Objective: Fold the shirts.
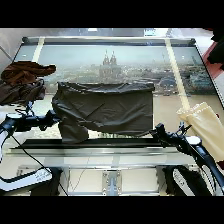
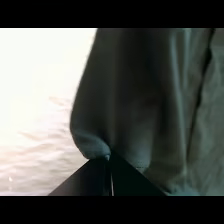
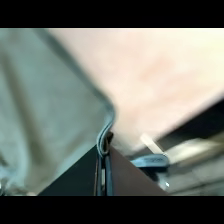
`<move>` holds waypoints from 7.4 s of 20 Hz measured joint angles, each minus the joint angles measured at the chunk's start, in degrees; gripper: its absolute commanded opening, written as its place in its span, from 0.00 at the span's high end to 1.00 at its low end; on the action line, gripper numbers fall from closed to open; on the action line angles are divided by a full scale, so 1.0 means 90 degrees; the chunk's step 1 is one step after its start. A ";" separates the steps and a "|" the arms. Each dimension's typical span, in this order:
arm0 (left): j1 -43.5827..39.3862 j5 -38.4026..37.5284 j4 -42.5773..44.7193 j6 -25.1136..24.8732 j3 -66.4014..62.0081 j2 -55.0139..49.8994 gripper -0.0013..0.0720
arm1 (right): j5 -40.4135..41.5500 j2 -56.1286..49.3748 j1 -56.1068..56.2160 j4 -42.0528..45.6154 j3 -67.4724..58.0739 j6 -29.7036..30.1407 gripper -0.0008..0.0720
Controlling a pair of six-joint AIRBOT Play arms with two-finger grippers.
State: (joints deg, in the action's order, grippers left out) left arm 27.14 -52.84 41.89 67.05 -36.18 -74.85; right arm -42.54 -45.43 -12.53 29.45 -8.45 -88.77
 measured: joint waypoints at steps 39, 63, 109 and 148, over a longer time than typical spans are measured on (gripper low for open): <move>-0.2229 0.1287 0.2271 0.1115 -0.4206 -0.0219 0.97 | 0.1229 -0.2373 0.0015 0.3463 -0.5615 0.0692 0.95; -0.2625 0.0267 0.3509 0.1724 -0.3832 -0.1792 0.97 | 0.0712 -0.3920 0.0007 0.4184 -0.5489 0.1078 0.95; -0.2322 -0.0163 0.0709 0.2528 0.2256 0.2596 0.36 | -0.1236 -0.0986 -0.0986 0.4279 -0.4549 0.0746 0.37; -0.2705 0.0056 -0.0168 0.1681 0.2261 0.2234 0.96 | -0.0498 -0.1229 -0.1931 0.2021 -0.1241 0.0226 0.94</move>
State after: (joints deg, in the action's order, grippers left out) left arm 2.79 -52.34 40.38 82.17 -15.84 -54.74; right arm -47.03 -56.49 -29.91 47.64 -19.62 -86.74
